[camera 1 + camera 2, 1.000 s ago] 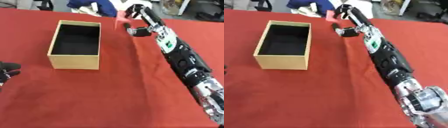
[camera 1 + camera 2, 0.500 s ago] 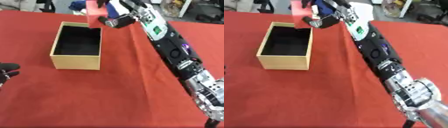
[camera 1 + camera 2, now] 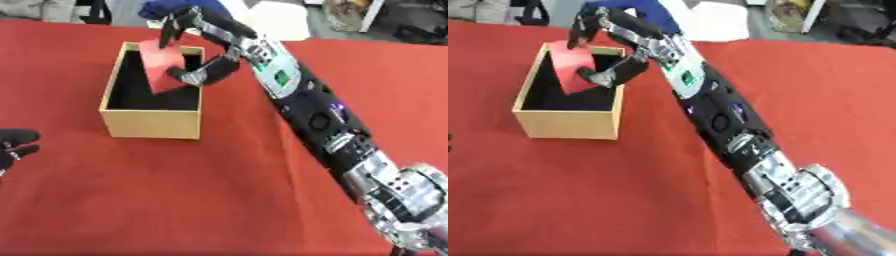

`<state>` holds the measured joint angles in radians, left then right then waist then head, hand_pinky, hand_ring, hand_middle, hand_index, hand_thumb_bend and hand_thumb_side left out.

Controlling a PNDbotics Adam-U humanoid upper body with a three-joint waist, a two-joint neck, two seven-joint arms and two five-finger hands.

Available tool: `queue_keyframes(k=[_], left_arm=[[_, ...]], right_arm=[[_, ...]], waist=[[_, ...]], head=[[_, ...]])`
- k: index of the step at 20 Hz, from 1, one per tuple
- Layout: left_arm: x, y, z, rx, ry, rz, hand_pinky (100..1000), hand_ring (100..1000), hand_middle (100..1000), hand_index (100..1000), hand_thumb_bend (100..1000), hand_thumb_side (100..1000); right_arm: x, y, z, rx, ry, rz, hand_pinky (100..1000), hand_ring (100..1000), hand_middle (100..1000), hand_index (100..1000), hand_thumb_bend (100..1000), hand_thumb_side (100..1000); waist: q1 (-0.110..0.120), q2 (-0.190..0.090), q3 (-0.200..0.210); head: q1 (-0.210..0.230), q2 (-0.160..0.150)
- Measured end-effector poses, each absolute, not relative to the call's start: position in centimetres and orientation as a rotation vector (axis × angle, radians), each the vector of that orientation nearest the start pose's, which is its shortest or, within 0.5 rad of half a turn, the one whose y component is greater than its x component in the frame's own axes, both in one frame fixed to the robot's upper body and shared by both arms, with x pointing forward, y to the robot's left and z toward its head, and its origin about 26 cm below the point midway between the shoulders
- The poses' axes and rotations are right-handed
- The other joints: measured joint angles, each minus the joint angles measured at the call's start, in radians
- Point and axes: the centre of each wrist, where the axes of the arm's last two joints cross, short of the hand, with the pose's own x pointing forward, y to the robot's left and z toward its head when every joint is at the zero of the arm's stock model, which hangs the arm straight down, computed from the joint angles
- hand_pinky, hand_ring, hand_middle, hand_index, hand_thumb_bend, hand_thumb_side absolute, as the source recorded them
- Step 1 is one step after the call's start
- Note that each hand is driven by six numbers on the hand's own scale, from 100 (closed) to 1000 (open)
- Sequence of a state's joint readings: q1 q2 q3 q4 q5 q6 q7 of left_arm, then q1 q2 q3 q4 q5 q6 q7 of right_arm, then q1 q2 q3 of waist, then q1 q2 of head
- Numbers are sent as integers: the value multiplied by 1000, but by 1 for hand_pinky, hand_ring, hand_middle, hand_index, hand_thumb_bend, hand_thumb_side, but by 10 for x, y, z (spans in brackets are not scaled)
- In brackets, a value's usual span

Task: Pick up objects on the table and place them in the box.

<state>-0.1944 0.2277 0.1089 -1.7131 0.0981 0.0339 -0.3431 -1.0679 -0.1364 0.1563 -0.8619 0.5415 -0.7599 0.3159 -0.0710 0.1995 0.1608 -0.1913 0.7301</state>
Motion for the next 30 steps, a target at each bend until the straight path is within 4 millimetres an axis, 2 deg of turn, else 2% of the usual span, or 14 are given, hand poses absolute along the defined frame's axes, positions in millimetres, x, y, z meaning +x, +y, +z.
queue_keyframes(k=[1, 2, 3, 5, 13, 18, 20, 22, 30], left_arm=[[318, 300, 99, -108, -1838, -394, 840, 825, 673, 631, 370, 793], [318, 300, 99, -108, -1838, -394, 840, 825, 673, 631, 370, 793], [318, 300, 99, -108, -1838, -395, 840, 826, 673, 630, 370, 794], [318, 300, 99, -107, -1838, -395, 840, 826, 673, 630, 370, 794], [318, 299, 98, -109, -1838, -391, 840, 827, 674, 630, 371, 795], [318, 298, 98, -107, -1838, -391, 840, 828, 674, 631, 371, 795], [318, 298, 98, -106, -1839, -390, 840, 828, 675, 631, 371, 794], [318, 298, 98, -106, -1840, -390, 839, 829, 675, 631, 371, 794], [317, 299, 97, -103, -1839, -387, 839, 830, 676, 631, 372, 794]], right_arm=[[487, -132, 190, 126, 2871, -1988, 756, 798, 739, 908, 191, 111], [487, -133, 188, 135, 2863, -1995, 764, 808, 756, 916, 201, 121], [487, -133, 187, 144, 2854, -1999, 804, 859, 851, 956, 253, 170], [488, -134, 186, 155, 2846, -1993, 831, 897, 903, 975, 261, 172], [487, -137, 188, 137, 2906, -1914, 864, 943, 919, 981, 251, 135], [485, -139, 196, 106, 2942, -1877, 875, 956, 921, 982, 242, 161], [484, -140, 196, 93, 2947, -1884, 903, 998, 927, 987, 239, 181], [484, -140, 197, 83, 2937, -1897, 941, 1000, 939, 992, 249, 181], [482, -140, 200, 53, 2926, -1894, 944, 1000, 940, 991, 238, 149]], waist=[[0, 1, -2], [0, 3, -4], [1, 4, -6], [1, 4, -8], [3, 5, -27], [7, 5, -35], [7, 5, -37], [7, 5, -37], [8, 5, -49]], head=[[0, 0], [0, 0], [0, 0], [0, 0], [5, 0], [7, -1], [8, -1], [9, -1], [12, -2]])
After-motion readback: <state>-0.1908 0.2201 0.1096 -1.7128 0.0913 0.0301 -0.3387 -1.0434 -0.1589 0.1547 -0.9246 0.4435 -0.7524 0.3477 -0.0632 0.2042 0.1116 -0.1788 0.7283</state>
